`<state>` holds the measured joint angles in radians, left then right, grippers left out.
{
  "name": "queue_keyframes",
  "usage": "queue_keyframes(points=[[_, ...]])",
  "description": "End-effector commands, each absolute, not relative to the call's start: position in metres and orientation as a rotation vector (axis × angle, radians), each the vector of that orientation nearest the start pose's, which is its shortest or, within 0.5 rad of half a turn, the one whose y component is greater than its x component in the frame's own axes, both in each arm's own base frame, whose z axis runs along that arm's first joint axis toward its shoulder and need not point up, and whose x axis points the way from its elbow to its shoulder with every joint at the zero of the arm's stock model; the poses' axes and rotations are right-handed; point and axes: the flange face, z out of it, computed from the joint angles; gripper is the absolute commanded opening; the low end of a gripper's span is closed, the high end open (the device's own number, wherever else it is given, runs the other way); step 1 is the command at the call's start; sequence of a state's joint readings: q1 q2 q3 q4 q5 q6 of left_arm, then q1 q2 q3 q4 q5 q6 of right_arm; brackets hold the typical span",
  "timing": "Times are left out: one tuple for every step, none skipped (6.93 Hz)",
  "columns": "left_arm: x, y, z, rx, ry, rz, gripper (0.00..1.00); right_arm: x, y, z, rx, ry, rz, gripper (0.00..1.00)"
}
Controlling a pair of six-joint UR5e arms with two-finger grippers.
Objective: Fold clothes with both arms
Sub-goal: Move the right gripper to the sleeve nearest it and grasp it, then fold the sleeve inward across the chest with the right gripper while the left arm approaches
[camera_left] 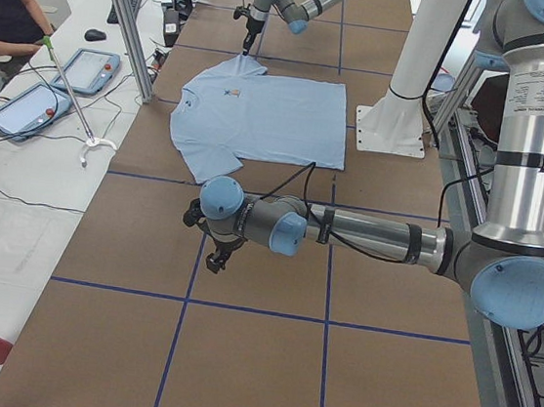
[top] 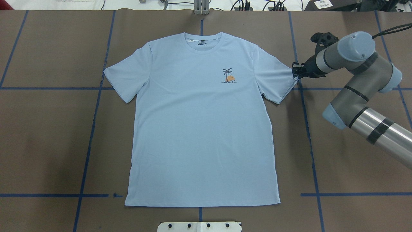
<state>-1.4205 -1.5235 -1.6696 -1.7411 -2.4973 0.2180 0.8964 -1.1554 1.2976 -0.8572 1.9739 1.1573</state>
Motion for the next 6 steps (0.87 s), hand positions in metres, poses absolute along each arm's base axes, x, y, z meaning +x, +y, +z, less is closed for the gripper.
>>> queue_keyframes(points=[[0.019,-0.484,0.604,0.238,0.923,0.442,1.0,-0.391,-0.593,0.429,0.208,-0.976,0.249,0.0],[0.019,-0.485,0.602,0.241,0.921,0.444,1.0,-0.442,-0.592,0.361,0.158,-1.044,0.303,0.0],[0.019,-0.485,0.601,0.244,0.921,0.445,1.0,-0.486,-0.591,0.313,0.109,-1.042,0.366,0.0],[0.019,-0.485,0.599,0.246,0.923,0.447,1.0,-0.53,-0.608,0.273,0.123,-0.986,0.391,0.0],[0.02,-0.488,0.596,0.252,0.922,0.447,1.0,-0.554,-0.623,0.259,0.125,-0.958,0.4,0.0],[0.02,-0.493,0.592,0.241,0.926,0.406,1.0,-0.559,-0.629,0.247,0.144,-0.957,0.416,0.25]])
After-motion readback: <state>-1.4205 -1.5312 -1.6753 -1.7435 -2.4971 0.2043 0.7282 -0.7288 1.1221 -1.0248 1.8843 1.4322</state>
